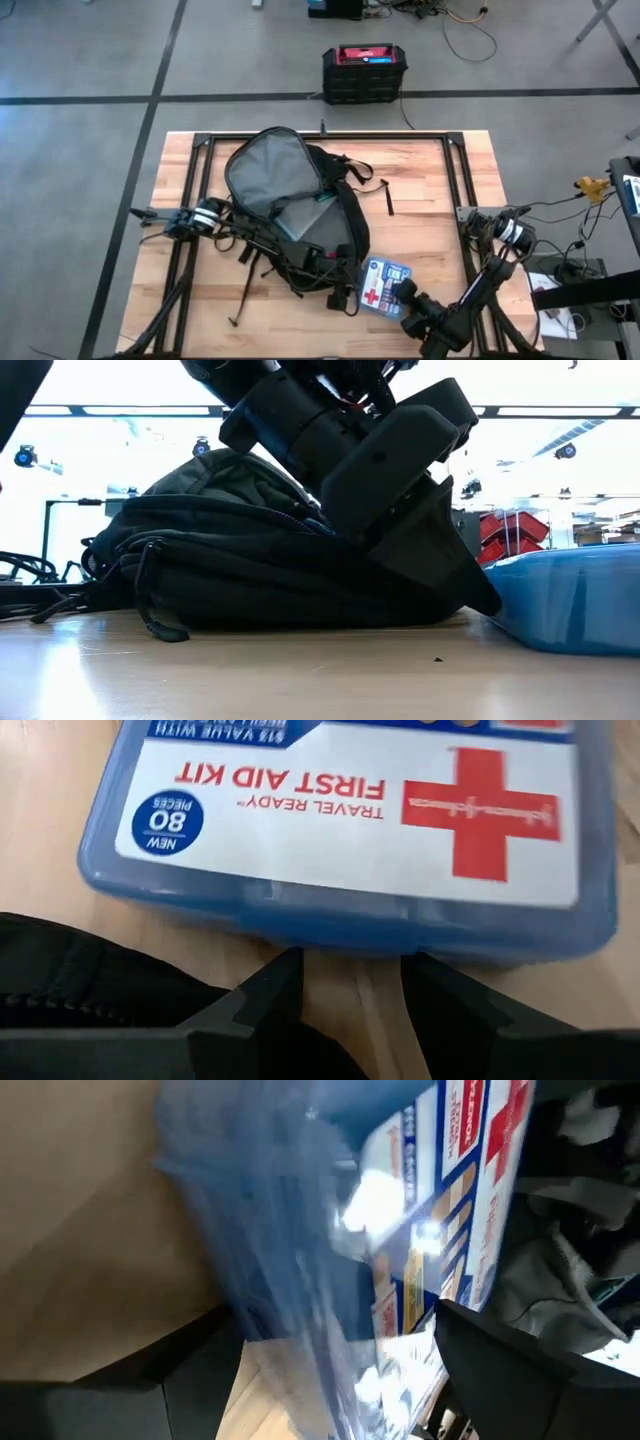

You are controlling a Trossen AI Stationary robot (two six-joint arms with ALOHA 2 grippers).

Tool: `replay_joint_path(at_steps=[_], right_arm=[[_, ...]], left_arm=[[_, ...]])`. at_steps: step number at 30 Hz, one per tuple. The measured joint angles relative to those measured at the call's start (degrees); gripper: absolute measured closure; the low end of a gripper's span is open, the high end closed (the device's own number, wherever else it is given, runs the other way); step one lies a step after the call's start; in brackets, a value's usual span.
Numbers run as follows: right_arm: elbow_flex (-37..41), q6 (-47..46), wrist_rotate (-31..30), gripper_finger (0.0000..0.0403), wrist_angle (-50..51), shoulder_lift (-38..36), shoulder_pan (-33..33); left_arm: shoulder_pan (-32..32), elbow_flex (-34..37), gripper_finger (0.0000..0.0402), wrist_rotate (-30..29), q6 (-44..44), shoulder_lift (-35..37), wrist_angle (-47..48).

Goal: Unpack backpack
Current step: Put the medicine organizer into the back pack

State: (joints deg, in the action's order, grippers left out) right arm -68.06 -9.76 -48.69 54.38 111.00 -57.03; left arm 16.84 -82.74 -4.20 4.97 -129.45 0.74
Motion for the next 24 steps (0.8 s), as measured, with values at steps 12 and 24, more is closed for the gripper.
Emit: replay_joint_path(at_steps=[12, 24], right_arm=[[-0.6, -1.0, 0.1, 0.0110, 2.9, -0.2, 0.8], [-3.2, -1.9, -1.4, 0.0264, 7.7, -0.4, 1.8]], left_arm=[[-0.1, 0.0, 0.0246, -0.2, 0.1, 0.0, -1.1], [0.9, -0.5, 0.0246, 0.6, -1.5, 3.5, 0.6]])
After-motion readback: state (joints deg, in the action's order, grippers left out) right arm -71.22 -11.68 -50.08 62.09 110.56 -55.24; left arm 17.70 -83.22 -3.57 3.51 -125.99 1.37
